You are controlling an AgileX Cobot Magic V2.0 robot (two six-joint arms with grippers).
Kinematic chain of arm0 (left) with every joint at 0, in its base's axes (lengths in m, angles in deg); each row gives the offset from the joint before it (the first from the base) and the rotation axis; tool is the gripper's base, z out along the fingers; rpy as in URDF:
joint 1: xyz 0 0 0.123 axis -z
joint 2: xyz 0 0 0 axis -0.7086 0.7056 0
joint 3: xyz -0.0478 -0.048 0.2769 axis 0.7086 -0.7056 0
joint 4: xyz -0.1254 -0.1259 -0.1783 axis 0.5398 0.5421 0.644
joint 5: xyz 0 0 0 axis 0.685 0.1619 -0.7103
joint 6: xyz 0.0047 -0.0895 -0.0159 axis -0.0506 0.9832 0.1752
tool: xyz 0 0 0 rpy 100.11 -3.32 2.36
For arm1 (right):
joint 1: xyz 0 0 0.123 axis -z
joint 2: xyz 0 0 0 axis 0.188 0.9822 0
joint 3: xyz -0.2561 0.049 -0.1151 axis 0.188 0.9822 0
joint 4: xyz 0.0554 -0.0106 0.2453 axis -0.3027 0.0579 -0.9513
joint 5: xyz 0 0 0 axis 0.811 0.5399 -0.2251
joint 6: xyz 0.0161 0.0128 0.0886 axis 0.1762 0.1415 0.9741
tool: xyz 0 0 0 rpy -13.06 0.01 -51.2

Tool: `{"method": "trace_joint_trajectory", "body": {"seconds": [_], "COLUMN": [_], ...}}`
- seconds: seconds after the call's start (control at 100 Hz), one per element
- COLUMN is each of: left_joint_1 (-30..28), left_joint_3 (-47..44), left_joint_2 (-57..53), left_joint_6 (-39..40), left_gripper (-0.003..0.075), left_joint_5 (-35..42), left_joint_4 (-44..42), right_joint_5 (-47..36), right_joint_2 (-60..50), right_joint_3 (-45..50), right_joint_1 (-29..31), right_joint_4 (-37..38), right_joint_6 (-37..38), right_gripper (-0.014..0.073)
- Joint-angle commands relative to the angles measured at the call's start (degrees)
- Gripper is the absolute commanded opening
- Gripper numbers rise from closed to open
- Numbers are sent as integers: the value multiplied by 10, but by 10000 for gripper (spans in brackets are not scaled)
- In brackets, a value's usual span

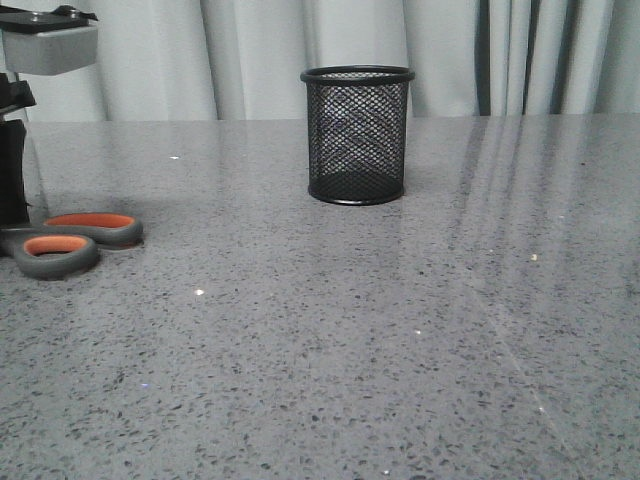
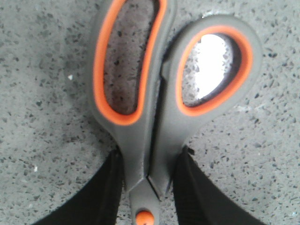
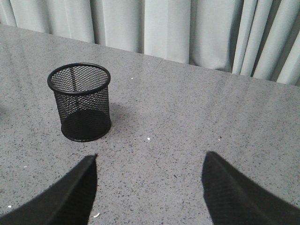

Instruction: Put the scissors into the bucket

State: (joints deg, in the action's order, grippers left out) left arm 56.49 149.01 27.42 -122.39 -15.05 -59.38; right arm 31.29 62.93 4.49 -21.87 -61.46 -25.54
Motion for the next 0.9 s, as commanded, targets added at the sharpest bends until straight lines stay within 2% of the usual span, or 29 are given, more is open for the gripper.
{"method": "trace_joint_trajectory", "body": {"seconds": [0.0, 0.27, 0.43, 0.57, 0.8, 0.89], "left_joint_1": [-3, -3, -3, -3, -1, -1], "left_joint_3": [12, 48, 57, 59, 59, 59], "left_joint_2": [-13, -38, -70, -103, -155, -172], "left_joint_6": [4, 64, 64, 64, 64, 64], "left_gripper": [62, 62, 62, 62, 62, 62], "left_joint_5": [14, 16, 19, 36, 80, 99], "left_joint_4": [-7, -7, -1, 13, 47, 58], "right_joint_5": [-35, -35, -35, -23, 61, 94], "right_joint_2": [2, 2, 2, 2, 3, 4], "right_joint_3": [-21, -21, -21, -23, -89, -122], "right_joint_1": [0, 0, 0, 0, 0, 0], "right_joint_4": [-5, -15, -42, -102, -171, -228], "right_joint_6": [-5, -5, -5, -5, -5, -43], "right_gripper": [437, 437, 437, 437, 437, 437]}}
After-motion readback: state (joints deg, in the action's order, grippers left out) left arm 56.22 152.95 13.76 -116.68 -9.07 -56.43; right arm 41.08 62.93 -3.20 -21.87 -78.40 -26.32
